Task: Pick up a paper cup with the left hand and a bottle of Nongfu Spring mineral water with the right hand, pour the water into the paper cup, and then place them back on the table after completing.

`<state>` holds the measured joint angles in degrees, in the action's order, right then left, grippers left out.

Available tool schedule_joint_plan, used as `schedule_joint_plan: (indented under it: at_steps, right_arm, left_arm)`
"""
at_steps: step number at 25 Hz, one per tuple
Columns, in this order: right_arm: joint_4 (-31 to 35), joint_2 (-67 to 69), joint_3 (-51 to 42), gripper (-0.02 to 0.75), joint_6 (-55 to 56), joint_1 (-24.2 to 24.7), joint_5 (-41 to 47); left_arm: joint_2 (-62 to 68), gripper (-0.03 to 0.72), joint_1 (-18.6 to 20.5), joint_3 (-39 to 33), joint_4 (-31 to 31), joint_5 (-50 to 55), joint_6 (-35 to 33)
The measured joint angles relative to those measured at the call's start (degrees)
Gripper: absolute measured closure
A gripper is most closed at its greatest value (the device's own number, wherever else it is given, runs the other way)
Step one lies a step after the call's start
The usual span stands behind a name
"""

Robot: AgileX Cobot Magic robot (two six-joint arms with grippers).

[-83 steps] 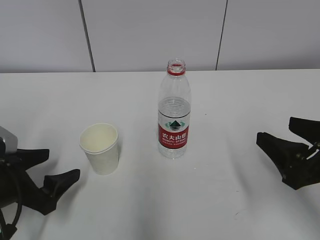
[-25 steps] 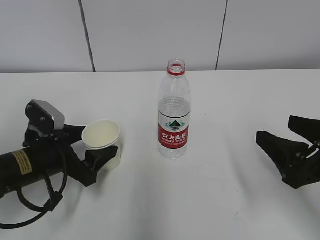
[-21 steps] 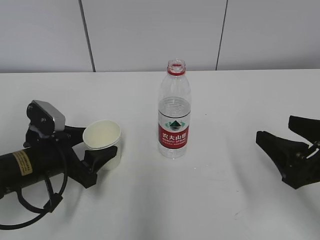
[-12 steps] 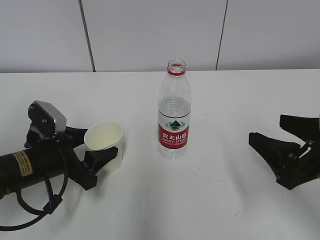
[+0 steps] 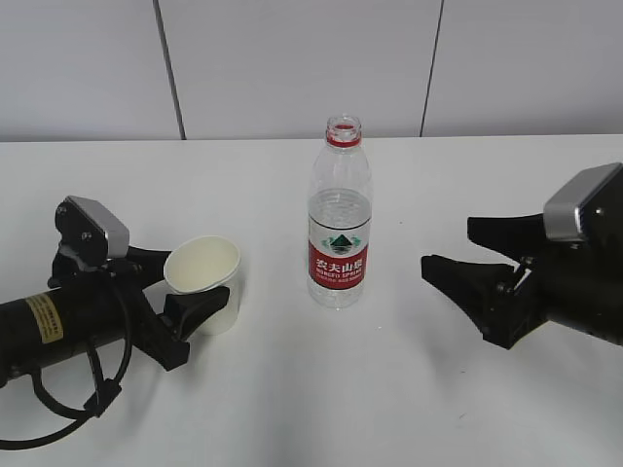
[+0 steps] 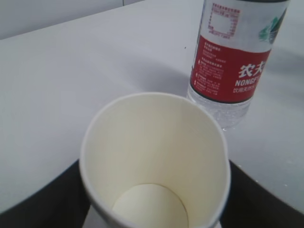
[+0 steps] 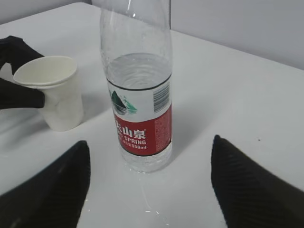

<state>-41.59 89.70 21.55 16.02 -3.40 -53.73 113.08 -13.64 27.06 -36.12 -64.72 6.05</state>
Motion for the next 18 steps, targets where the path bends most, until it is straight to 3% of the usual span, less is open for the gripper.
schedule_joint_plan:
  at_steps: [12, 18]
  right_arm:
    - [-6.6, 15.9, 12.8, 0.149, 0.6, -0.4, -4.7]
    - [-5.8, 21.0, 17.4, 0.094, 0.7, -4.8, -4.7]
  left_arm:
    - [0.0, 0.216, 0.0, 0.0, 0.0, 0.0, 0.0]
    - [0.0, 0.218, 0.0, 0.0, 0.0, 0.0, 0.0]
